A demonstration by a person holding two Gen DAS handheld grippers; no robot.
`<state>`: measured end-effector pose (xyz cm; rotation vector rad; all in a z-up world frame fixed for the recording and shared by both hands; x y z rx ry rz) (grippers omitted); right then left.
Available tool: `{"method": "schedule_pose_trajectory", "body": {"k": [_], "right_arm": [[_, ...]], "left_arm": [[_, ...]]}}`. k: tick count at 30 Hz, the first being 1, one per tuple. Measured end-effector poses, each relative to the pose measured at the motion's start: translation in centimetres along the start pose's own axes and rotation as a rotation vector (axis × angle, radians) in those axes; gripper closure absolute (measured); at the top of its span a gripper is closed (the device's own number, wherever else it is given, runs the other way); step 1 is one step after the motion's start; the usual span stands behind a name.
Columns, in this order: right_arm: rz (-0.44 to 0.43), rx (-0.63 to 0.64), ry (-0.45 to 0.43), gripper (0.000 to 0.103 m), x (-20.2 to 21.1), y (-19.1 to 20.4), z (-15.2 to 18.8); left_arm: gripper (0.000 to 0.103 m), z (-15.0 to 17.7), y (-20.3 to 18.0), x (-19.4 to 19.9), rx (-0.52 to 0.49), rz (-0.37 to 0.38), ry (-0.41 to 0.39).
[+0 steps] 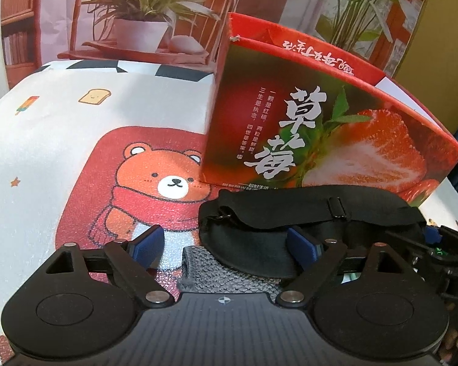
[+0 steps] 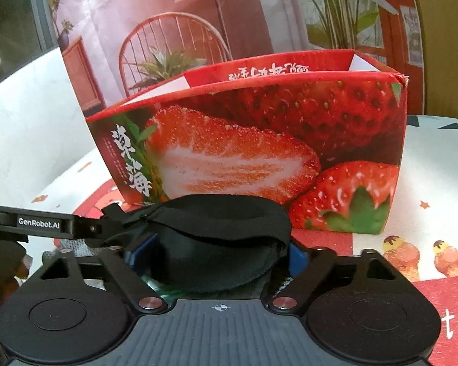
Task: Organize soft objects
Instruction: 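Reach down and close both grippers on the black eye mask, then lift the black eye mask with both grippers and carry it over the box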
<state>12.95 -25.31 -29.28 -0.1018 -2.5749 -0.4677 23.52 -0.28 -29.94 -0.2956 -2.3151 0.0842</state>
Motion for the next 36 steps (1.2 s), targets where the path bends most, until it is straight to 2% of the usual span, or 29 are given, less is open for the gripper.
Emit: {"method": "schedule_pose_trajectory", "body": {"k": [2, 9, 12, 14, 16, 25, 30, 36], "right_arm": [[0.004, -0.013, -0.012, 0.035, 0.2, -0.3, 0.0], [-0.002, -0.097, -0.069, 0.052, 1.0, -1.5, 0.0], [0.013, -0.102, -0.092, 0.063, 1.3, -1.6, 0.2], [0.024, -0.110, -0.102, 0.074, 1.4, -1.7, 0.2], [0.035, -0.126, -0.108, 0.078, 1.5, -2.0, 0.2], [0.065, -0.107, -0.088, 0.080, 1.0, -1.7, 0.2], [0.065, -0.106, -0.085, 0.080, 0.9, -1.6, 0.2], [0.065, -0.105, -0.083, 0.080, 0.9, -1.6, 0.2]], "left_arm": [[0.010, 0.1, 0.0, 0.1, 0.000, -0.001, 0.000], [0.009, 0.2, 0.0, 0.2, -0.007, -0.002, -0.006], [0.009, 0.3, -0.1, 0.2, -0.011, -0.005, -0.007], [0.009, 0.3, -0.1, 0.2, -0.009, -0.004, -0.007], [0.009, 0.3, 0.0, 0.2, -0.004, -0.001, -0.007], [0.011, -0.3, 1.5, 0.4, 0.112, 0.062, 0.005], [0.018, -0.7, 2.4, 0.2, 0.184, 0.117, 0.008], [0.020, -1.6, 2.2, -0.9, 0.178, 0.160, 0.021]]}}
Point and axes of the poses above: each gripper's, at about its wrist camera, not at the fingertips, and x roughly against the way its jaws point, y to its left, z to its underside, the point moved 1 cm from there along -x, roughly the way its jaws point, and after that the axes turned 3 degrees about -z, right-handed, at the moved point
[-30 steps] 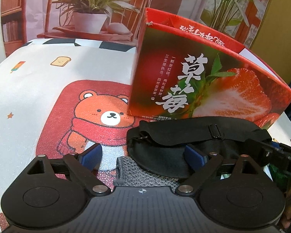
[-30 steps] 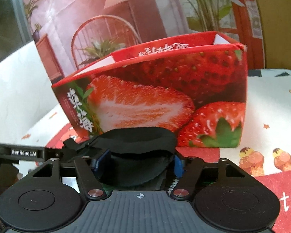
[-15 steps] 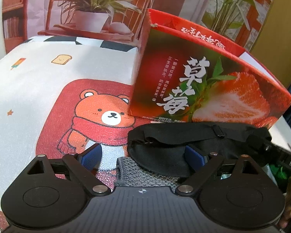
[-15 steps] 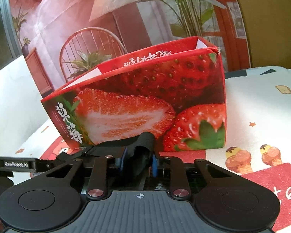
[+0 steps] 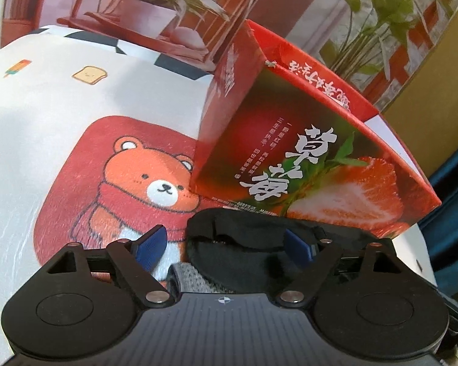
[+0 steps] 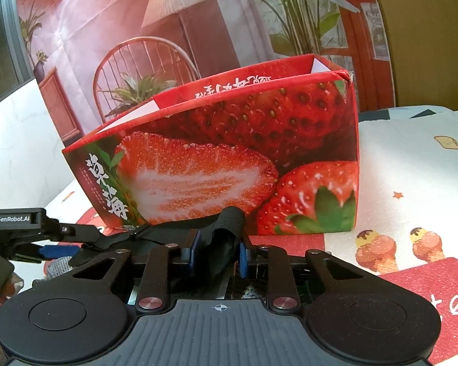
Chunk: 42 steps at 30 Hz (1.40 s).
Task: Organize soft objects
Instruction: 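Lift the black eye mask with both grippers and carry it over the box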
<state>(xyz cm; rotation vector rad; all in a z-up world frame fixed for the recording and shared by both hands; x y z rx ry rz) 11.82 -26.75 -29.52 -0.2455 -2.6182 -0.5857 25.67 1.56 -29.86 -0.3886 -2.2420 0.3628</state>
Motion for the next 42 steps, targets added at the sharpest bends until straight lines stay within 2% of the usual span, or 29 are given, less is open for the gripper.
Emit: {"method": "schedule_pose_trajectory", "body": {"k": [1, 2, 3, 9, 14, 24, 25, 28, 30, 33, 42], "right_arm": [[0.000, 0.000, 0.000, 0.080, 0.0, 0.0, 0.0], [-0.001, -0.001, 0.000, 0.080, 0.0, 0.0, 0.0], [-0.001, -0.001, 0.000, 0.080, 0.0, 0.0, 0.0], [-0.001, -0.003, 0.002, 0.080, -0.1, 0.0, 0.0], [-0.005, -0.003, 0.002, 0.080, -0.1, 0.0, 0.1], [-0.008, -0.005, 0.002, 0.080, 0.0, 0.0, 0.1], [-0.008, -0.004, 0.003, 0.080, 0.0, -0.1, 0.1], [-0.008, -0.004, 0.003, 0.080, 0.0, 0.0, 0.1], [-0.008, -0.003, 0.001, 0.080, 0.0, 0.0, 0.1], [-0.003, 0.001, 0.003, 0.080, 0.2, 0.1, -0.1], [-0.036, 0.005, -0.021, 0.080, 2.2, 0.7, -1.4]], "left_arm": [[0.022, -0.2, -0.1, -0.2, 0.006, 0.006, 0.010], [0.032, -0.3, -0.2, -0.3, 0.020, 0.027, 0.025], [0.034, -0.4, -0.1, -0.5, 0.041, 0.060, 0.047], [0.034, -0.1, -0.3, -0.3, 0.054, 0.065, 0.063], [0.034, 0.1, 0.1, 0.4, 0.093, 0.018, 0.086], [0.035, -1.1, 1.0, -1.1, 0.199, 0.087, 0.101], [0.037, -1.2, 1.0, -1.2, 0.216, 0.091, 0.101], [0.054, -1.4, 1.2, -0.9, 0.230, 0.077, 0.090], [0.070, -1.5, 1.0, -0.4, 0.198, 0.055, 0.074], [0.088, -1.6, 0.5, 0.8, 0.122, 0.015, 0.040], [0.094, -1.6, -2.1, 4.6, -0.047, 0.002, -0.096]]}}
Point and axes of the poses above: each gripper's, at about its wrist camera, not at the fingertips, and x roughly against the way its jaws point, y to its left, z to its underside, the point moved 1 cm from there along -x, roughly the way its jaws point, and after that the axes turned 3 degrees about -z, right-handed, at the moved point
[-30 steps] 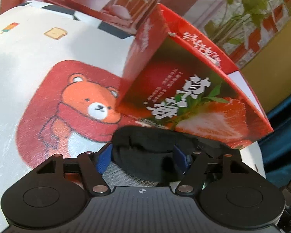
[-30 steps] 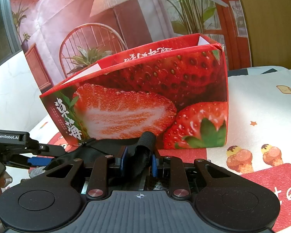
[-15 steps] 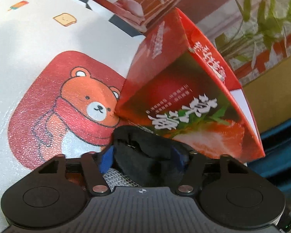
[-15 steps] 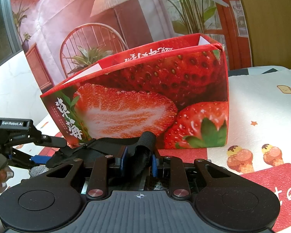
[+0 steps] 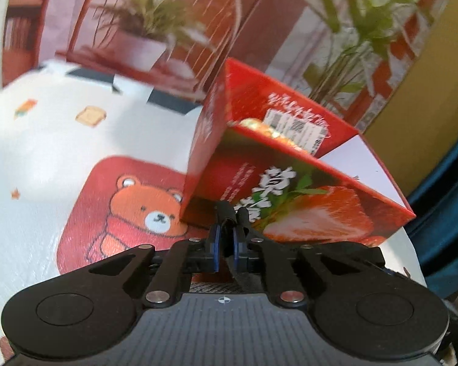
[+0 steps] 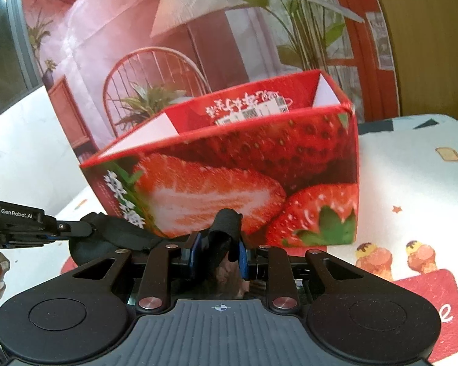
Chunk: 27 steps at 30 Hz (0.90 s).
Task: Organize soft objects
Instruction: 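Lift the black eye mask with both grippers and carry it over the box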
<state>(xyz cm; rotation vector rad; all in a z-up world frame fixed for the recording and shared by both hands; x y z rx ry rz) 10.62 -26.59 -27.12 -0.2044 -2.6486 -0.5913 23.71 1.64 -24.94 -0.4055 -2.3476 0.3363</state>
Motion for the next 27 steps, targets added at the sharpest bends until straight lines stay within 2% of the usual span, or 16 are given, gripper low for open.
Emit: {"method": "schedule_pose_trajectory", "body": {"k": [3, 6, 12, 23, 27], "right_arm": [[-0.012, 0.001, -0.011, 0.080, 0.7, 0.3, -0.4], [-0.019, 0.000, -0.005, 0.087, 1.0, 0.4, -0.7], [-0.028, 0.001, -0.017, 0.090, 2.0, 0.7, -1.5], [-0.079, 0.052, -0.153, 0.090, 5.1, 1.8, -6.0], [-0.089, 0.080, -0.199, 0.090, 5.7, 2.2, -8.1]], "left_arm": [[0.094, 0.1, -0.7, 0.8, -0.034, 0.010, -0.016], [0.094, 0.5, -0.9, 1.1, -0.044, 0.011, -0.021], [0.094, 0.8, -1.4, 2.4, -0.053, 0.020, -0.051], [0.094, -2.2, -3.8, 6.8, -0.113, 0.063, -0.236], [0.094, -3.5, -4.9, 7.3, -0.138, 0.061, -0.285]]}}
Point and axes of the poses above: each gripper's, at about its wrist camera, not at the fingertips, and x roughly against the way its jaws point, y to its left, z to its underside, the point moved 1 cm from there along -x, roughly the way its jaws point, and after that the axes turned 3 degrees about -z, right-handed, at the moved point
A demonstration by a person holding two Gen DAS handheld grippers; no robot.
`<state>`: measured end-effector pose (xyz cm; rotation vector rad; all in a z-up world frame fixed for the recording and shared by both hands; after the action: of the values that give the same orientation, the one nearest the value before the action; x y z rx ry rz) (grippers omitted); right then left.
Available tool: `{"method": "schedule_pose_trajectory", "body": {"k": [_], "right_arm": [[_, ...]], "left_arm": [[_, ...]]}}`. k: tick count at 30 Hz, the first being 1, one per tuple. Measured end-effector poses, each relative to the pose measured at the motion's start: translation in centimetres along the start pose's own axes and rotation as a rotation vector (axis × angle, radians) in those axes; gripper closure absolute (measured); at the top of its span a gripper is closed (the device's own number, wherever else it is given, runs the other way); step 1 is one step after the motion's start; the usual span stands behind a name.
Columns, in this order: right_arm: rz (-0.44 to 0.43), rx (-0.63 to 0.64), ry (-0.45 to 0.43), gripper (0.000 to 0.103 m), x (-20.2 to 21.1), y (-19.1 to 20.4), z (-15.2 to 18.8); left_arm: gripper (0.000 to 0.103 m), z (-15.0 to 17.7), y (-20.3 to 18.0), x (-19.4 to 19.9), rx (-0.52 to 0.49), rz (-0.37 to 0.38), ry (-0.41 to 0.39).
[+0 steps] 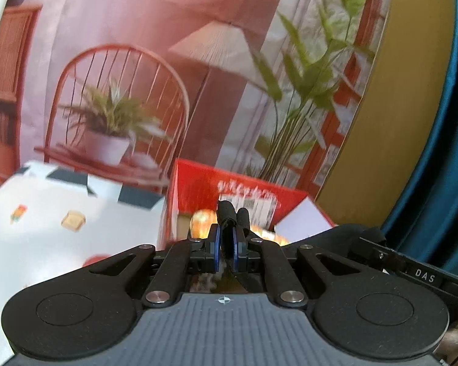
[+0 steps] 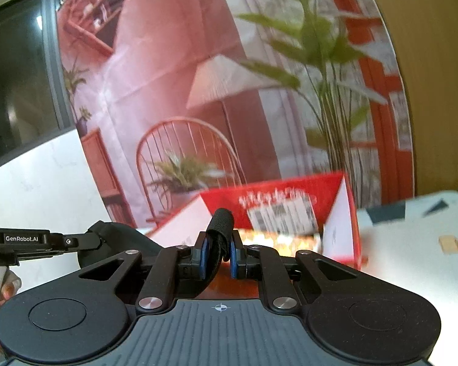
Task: Organize soft objects
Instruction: 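Lift the black eye mask with both grippers and carry it over the box, then lower the black eye mask into the red box and open both grippers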
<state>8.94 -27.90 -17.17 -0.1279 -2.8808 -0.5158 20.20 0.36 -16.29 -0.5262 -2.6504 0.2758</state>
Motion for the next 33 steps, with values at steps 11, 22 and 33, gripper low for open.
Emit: {"method": "schedule_pose_trajectory", "body": {"k": [11, 22, 33], "right_arm": [[0.097, 0.074, -0.020, 0.091, -6.4, -1.2, -4.5], [0.225, 0.084, 0.188, 0.091, -11.5, -3.1, -1.5], [0.221, 0.053, 0.258, 0.089, -12.3, -3.4, -0.4]], "left_arm": [[0.094, -3.8, -2.9, -6.1, -0.120, -0.060, -0.045], [0.094, -1.8, -2.5, -11.2, -0.197, -0.061, 0.179], [0.093, -1.1, -2.2, -12.4, -0.212, -0.045, 0.259]]}}
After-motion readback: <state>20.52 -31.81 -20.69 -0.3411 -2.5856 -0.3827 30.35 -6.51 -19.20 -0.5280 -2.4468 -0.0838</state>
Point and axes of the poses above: each gripper's, at about its wrist camera, not at the fingertips, and x roughly against the way its jaws point, y to its left, z to its underside, the point moved 1 cm from there along -x, roughly the way its jaws point, and after that the axes turned 3 degrees about -z, right-handed, at the moved point
